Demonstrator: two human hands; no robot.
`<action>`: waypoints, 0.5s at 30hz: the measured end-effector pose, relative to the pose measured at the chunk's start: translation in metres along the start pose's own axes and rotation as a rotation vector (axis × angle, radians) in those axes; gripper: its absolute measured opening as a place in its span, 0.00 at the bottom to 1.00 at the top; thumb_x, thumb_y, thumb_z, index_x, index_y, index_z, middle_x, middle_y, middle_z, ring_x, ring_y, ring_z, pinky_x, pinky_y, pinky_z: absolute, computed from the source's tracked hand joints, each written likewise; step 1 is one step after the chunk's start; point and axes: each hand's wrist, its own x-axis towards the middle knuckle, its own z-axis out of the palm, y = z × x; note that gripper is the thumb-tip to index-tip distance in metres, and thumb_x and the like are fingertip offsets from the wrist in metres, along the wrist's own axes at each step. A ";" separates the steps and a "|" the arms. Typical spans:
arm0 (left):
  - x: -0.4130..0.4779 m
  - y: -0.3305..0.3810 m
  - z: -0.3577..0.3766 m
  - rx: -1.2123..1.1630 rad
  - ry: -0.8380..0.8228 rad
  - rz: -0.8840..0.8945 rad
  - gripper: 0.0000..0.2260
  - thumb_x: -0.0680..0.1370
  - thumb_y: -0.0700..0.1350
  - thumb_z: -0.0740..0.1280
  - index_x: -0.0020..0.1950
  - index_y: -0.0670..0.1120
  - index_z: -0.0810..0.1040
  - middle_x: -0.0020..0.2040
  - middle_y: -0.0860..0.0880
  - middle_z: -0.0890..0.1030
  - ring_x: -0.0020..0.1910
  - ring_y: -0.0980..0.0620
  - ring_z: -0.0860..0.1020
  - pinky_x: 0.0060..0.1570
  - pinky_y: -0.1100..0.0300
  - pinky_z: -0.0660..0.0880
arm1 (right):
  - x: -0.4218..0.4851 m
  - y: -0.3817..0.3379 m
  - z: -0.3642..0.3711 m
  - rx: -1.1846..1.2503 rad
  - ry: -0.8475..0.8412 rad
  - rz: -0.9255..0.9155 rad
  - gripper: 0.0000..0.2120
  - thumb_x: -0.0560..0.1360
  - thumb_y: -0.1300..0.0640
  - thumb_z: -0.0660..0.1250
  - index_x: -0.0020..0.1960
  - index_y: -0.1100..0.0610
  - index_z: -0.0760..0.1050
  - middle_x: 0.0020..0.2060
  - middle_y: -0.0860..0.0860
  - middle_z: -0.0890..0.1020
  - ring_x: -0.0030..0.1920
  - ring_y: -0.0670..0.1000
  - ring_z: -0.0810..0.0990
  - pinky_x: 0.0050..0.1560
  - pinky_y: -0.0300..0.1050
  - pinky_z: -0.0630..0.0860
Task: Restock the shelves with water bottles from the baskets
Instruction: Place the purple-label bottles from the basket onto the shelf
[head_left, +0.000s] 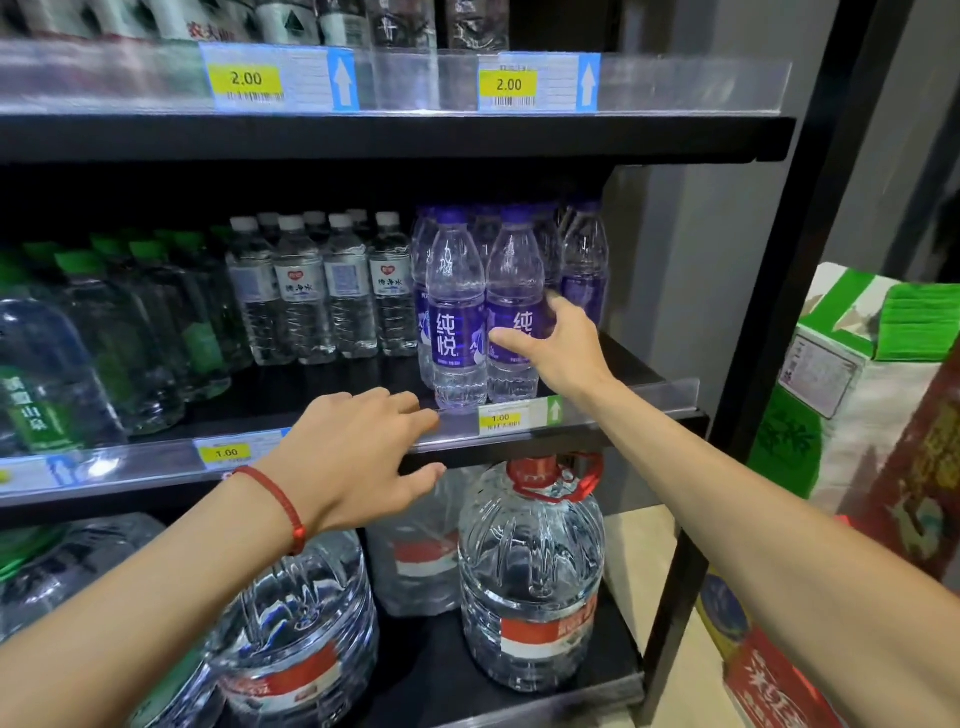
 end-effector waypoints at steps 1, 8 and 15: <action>0.000 0.000 0.000 0.001 -0.001 -0.003 0.34 0.73 0.70 0.39 0.64 0.57 0.73 0.56 0.56 0.76 0.57 0.52 0.77 0.50 0.52 0.77 | 0.000 0.000 0.002 0.014 -0.001 0.011 0.62 0.51 0.17 0.72 0.75 0.53 0.72 0.67 0.49 0.81 0.68 0.52 0.79 0.69 0.57 0.77; 0.009 -0.003 -0.001 -0.089 0.003 -0.061 0.33 0.72 0.70 0.40 0.63 0.59 0.74 0.56 0.57 0.77 0.58 0.54 0.77 0.48 0.53 0.78 | -0.005 -0.014 0.003 -0.027 0.011 0.047 0.47 0.66 0.34 0.80 0.75 0.60 0.72 0.64 0.49 0.82 0.63 0.49 0.81 0.64 0.43 0.77; 0.019 -0.001 0.001 -0.106 0.017 -0.087 0.29 0.73 0.70 0.43 0.61 0.60 0.73 0.54 0.58 0.76 0.56 0.55 0.77 0.43 0.54 0.76 | -0.004 -0.011 0.010 -0.048 0.051 0.024 0.50 0.64 0.30 0.78 0.75 0.59 0.72 0.63 0.51 0.83 0.63 0.52 0.80 0.65 0.53 0.79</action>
